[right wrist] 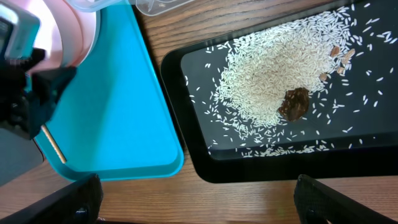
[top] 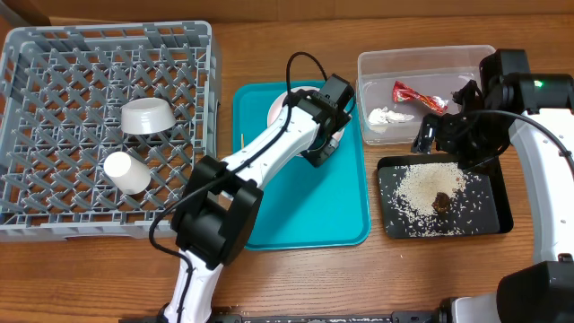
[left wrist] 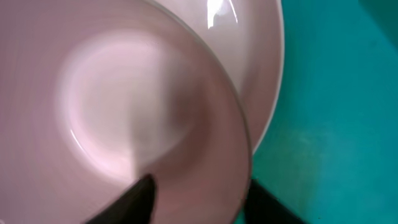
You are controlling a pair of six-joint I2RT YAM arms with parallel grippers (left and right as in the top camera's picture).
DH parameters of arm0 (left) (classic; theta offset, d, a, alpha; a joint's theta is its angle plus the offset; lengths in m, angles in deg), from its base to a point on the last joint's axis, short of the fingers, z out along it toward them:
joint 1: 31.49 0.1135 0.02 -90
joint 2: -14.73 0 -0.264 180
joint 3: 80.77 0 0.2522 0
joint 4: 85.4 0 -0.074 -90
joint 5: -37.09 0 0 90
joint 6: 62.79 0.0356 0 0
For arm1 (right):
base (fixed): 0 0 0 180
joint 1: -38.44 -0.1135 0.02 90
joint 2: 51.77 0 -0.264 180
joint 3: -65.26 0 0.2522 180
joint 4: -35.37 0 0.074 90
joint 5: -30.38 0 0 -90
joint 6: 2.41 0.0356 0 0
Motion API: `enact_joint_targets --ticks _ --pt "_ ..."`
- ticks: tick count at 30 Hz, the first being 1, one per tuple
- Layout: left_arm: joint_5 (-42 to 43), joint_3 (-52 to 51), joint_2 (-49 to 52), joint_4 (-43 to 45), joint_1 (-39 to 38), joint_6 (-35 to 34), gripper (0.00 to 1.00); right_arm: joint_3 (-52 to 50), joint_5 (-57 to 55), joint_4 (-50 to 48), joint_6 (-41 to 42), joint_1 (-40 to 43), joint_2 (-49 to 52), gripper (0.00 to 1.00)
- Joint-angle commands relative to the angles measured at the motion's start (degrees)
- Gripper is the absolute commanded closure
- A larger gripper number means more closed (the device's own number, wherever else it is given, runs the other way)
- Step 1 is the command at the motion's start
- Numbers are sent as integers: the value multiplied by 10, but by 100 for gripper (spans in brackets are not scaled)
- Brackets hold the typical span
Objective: Sort waste into correct bins and load items into the dishwasher
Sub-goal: 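Reach the left gripper to the white plate and grasp its rim, then lift the white plate with the left gripper and carry it to the rack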
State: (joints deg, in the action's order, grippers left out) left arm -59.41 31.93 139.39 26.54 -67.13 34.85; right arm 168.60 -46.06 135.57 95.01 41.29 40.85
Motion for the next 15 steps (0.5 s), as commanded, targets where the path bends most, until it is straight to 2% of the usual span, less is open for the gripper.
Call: enact_joint_targets --ticks 1,2,7,10,15 --pt "-21 3 0 0 0 -2 92 5 2 -1 0 -2 -16 0" --pt "-23 4 -2 0 0 -2 96 5 2 -1 0 -2 -16 0" --pt "-32 24 -32 -12 2 -27 96 5 2 0 0 -2 -16 0" --pt "-29 49 -68 -28 17 -71 96 5 2 1 0 -2 -16 0" --pt "39 78 -146 -35 63 -89 96 5 2 1 0 -2 -16 0"
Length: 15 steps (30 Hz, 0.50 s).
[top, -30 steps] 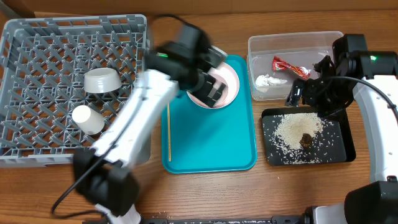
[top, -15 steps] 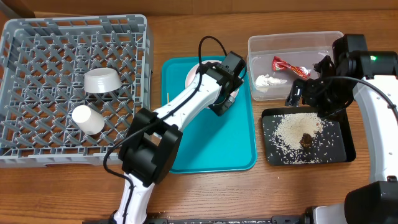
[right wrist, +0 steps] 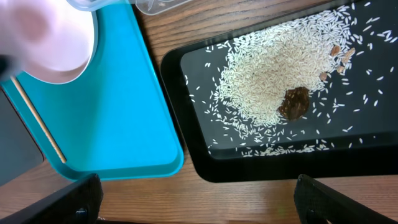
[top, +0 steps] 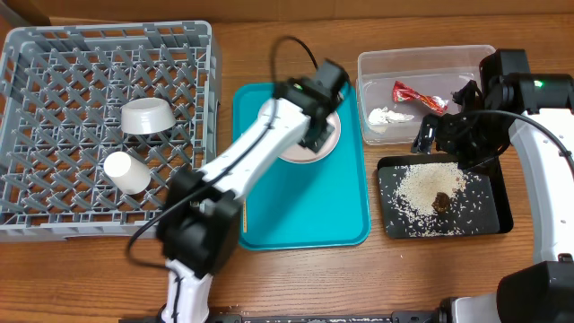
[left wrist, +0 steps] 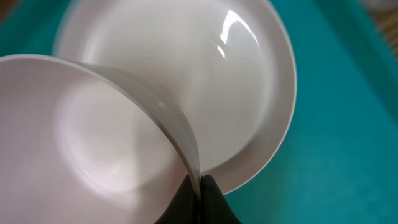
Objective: Sort waste into correct bins and load items into the dishwasher
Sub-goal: 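Lift the white plate with the left gripper and carry it to the rack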
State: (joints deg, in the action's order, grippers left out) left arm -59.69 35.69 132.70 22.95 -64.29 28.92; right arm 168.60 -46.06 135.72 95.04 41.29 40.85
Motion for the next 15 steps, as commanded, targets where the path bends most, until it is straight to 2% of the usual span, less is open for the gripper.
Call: enact_joint_targets --ticks 1,3,7,15 --pt "61 44 -95 2 49 -30 96 5 2 -1 0 -2 -16 0" --pt "113 49 -124 12 88 -30 96 5 2 -1 0 -2 -16 0" --pt "275 50 -155 49 190 3 96 5 2 -1 0 -2 -16 0" --pt "591 49 -109 133 379 30 96 5 2 -1 0 -2 -16 0"
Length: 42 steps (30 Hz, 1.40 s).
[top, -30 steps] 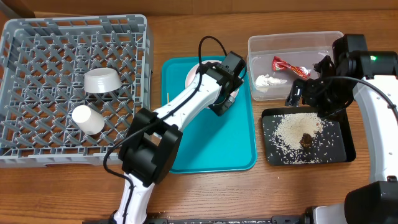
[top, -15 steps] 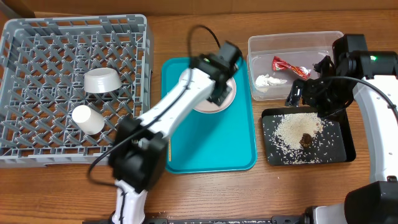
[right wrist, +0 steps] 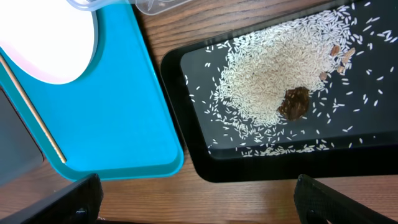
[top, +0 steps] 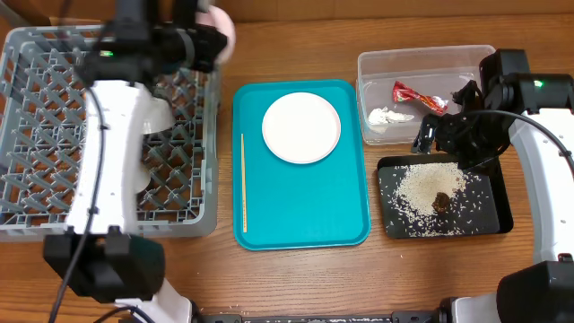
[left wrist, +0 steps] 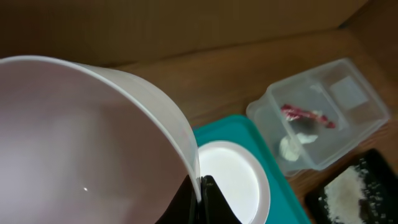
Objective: Sort waste into correct bins and load items into the dishwasher
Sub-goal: 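Lift the white plate with the left gripper and carry it to the rack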
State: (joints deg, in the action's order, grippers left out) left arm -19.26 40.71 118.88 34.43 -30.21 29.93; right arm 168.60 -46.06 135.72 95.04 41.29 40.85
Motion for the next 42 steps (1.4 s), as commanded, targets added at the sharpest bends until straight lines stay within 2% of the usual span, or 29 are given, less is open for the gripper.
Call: enact_joint_targets --ticks 1,4,10,14,25,27,28,30,31,32,33,34,42 --pt "226 -1 40 33 55 20 96 5 2 -1 0 -2 -16 0" --pt "342 -1 82 89 99 14 96 5 2 -1 0 -2 -16 0" --pt "443 -1 169 190 148 -47 96 5 2 -1 0 -2 -16 0" --pt "455 -1 218 239 171 -97 96 5 2 2 0 -2 -16 0" --pt "457 -1 265 215 235 -96 95 5 2 6 0 -2 -16 0" --pt "454 -1 265 204 252 -96 90 5 2 7 0 -2 -17 0" --pt "454 -1 265 197 259 -96 82 5 2 7 0 -2 -16 0" --pt "453 -1 265 175 276 -96 39 5 2 8 0 -2 -16 0" --pt "453 -1 265 163 283 -95 38 5 2 8 0 -2 -16 0" --pt "452 -1 265 148 292 -94 26 5 2 8 0 -2 -16 0" --pt "449 -1 265 135 299 -94 5 5 2 8 0 -2 -16 0" --pt "448 -1 264 120 308 -94 0 5 2 8 0 -2 -16 0" --pt "448 -1 256 15 342 -36 0 5 2 11 0 -2 -16 0"
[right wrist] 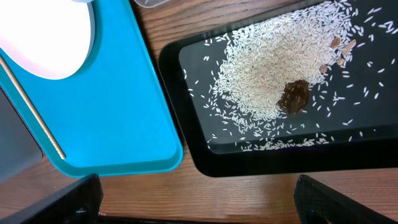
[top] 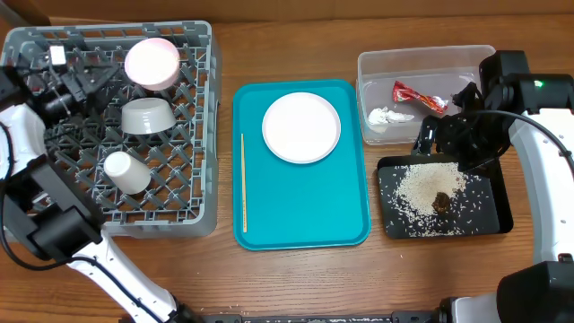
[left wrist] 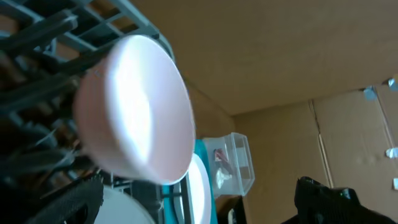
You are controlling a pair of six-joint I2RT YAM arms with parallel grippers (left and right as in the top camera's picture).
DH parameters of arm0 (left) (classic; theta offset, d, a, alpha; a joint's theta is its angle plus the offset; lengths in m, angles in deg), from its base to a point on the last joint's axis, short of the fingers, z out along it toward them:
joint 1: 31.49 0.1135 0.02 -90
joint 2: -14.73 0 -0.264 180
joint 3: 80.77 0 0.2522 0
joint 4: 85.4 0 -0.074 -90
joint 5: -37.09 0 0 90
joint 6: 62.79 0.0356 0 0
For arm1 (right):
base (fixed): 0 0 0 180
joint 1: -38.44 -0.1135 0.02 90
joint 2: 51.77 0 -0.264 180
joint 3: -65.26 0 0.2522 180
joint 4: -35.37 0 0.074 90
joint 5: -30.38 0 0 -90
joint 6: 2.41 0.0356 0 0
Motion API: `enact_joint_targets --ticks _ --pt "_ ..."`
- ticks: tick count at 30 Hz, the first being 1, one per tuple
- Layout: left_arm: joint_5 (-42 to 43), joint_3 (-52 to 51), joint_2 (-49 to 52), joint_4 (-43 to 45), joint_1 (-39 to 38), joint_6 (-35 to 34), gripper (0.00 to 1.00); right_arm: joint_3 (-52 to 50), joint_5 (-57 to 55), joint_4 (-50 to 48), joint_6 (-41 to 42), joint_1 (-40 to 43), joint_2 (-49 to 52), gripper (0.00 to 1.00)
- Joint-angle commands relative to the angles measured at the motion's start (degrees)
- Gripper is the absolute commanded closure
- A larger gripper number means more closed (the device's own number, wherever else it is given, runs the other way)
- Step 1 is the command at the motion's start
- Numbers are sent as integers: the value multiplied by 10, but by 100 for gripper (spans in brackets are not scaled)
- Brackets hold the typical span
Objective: Sort waste into correct bins and load items into the dishwasher
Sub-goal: 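Lift the white plate with the left gripper and carry it to the rack, then lower the plate into the rack's back row and release it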
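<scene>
A pink bowl (top: 151,61) rests tilted among the pegs at the back of the grey dish rack (top: 202,135); the left wrist view shows the pink bowl (left wrist: 134,109) close up. My left gripper (top: 88,81) sits just left of it, open and empty, with its fingers (left wrist: 68,202) spread wide. A white plate (top: 301,126) and a thin wooden stick (top: 242,179) lie on the teal tray (top: 305,215). My right gripper (top: 439,135) hovers open over the back edge of the black tray (top: 498,220), holding nothing.
The rack also holds a grey-white bowl (top: 148,115) and a white cup (top: 126,172). A clear bin (top: 421,63) at the back right contains a red wrapper (top: 414,95) and white tissue (top: 387,117). Rice (right wrist: 273,74) and a brown lump (right wrist: 294,96) cover the black tray.
My left gripper was shut on the pink bowl's rim above the rack's back right corner. Now the bowl rests in the rack and the gripper is open to its left. The right arm barely shifted.
First my left gripper was down at the pink bowl sitting on the white plate. Then it was shut on the bowl's rim, with the bowl tipped off the plate. Later it held the bowl over the rack, and now the bowl lies released in the rack.
</scene>
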State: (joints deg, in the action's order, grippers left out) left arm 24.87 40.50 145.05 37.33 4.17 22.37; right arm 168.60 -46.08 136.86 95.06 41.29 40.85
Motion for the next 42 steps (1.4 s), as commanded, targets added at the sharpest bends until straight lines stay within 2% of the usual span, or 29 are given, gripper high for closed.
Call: enact_joint_targets --ticks 1,5,12,15,19,23,27,33,39,42 --pt "7 1 -11 -22 -2 52 0 5 2 0 -1 -2 -16 0" --pt "-44 1 -60 -33 -13 73 0 5 2 1 -1 -2 -16 0" --pt "-283 1 -196 -34 -79 65 0 5 2 0 -3 -2 -16 0" --pt "-431 1 -240 -33 -148 66 0 5 2 -4 -3 -2 -16 0" --pt "-643 1 -250 -32 -255 91 0 5 2 -7 -3 -2 -16 0" --pt "-840 1 -223 -31 -352 109 0 5 2 -6 -3 -2 -16 0" --pt "-979 1 -180 -28 -411 120 0 5 2 -6 -3 -2 -16 0" --pt "-1068 1 -117 -32 -422 110 0 5 2 -5 -3 -2 -16 0" --pt "-1066 1 -88 -33 -406 104 0 5 2 -4 -3 -2 -16 0" --pt "-1064 1 -76 -34 -401 104 3 5 2 -4 -2 -2 -16 0"
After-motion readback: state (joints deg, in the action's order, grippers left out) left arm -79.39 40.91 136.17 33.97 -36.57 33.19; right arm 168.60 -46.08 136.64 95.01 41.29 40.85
